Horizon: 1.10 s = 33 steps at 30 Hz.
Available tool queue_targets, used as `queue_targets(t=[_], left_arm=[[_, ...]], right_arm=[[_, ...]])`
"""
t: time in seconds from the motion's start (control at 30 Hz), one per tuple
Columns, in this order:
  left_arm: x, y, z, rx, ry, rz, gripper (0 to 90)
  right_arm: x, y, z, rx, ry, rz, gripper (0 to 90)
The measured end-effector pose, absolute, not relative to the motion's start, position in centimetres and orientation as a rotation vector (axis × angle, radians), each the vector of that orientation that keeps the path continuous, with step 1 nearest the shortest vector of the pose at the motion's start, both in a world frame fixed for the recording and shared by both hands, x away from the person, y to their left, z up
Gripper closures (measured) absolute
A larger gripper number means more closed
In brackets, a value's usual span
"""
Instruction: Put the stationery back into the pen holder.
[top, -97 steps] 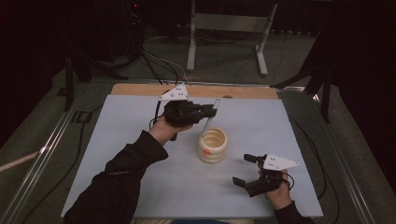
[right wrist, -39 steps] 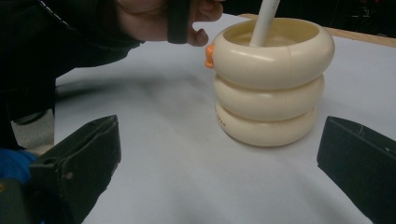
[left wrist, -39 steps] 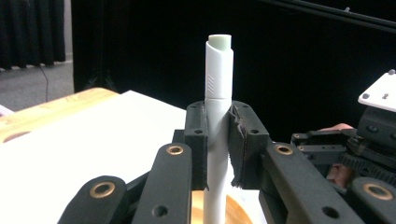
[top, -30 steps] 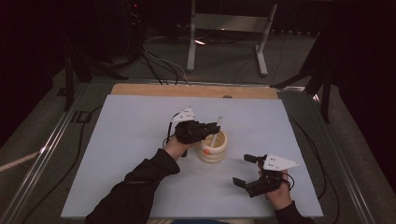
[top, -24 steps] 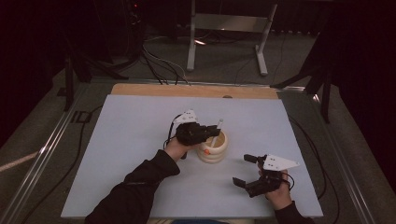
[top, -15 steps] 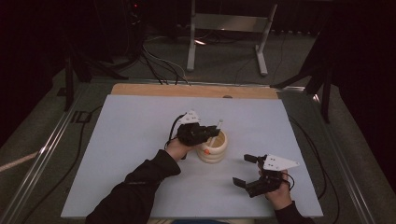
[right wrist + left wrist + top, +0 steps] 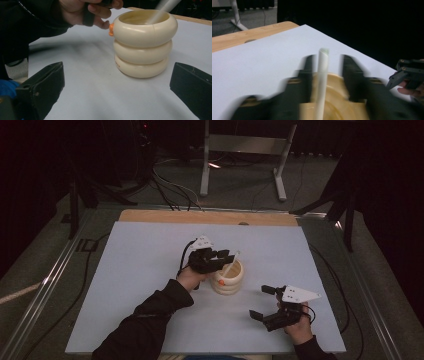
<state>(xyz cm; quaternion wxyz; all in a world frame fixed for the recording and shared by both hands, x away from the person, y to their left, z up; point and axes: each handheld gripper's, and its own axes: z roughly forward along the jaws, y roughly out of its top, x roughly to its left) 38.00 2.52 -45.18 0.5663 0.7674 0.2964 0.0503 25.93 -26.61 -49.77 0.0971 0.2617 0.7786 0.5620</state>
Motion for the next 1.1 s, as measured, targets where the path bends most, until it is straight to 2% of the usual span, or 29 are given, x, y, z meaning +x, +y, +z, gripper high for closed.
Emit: queue_targets(t=[0.13, 0.3, 0.37, 0.5, 0.67, 1.1], left_arm=[[37.8, 2.4, -44.4, 1.813, 0.739, 0.143, 31.1], [37.9, 2.8, -43.7, 1.826, 0.738, 0.12, 17.5], [37.9, 3.1, -43.5, 1.823, 0.724, 0.097, 15.4], [37.9, 3.6, -43.0, 1.82, 0.705, 0.083, 3.0], [37.8, 3.9, -42.5, 1.844, 0.683, 0.092, 0.2], [37.5, 5.8, -41.8, 1.893, 0.659, 0.101, 0.1]], right_arm=[[25.9, -26.6, -49.7, 0.775, 2.303, 1.666, 0.0], [25.9, -26.6, -49.7, 0.775, 2.299, 1.667, 0.0], [25.9, -26.6, -49.7, 0.771, 2.299, 1.666, 0.0], [25.9, -26.7, -49.7, 0.777, 2.3, 1.669, 0.0], [25.9, -26.6, -49.7, 0.776, 2.3, 1.67, 0.0], [25.9, -26.5, -49.7, 0.776, 2.307, 1.671, 0.0]])
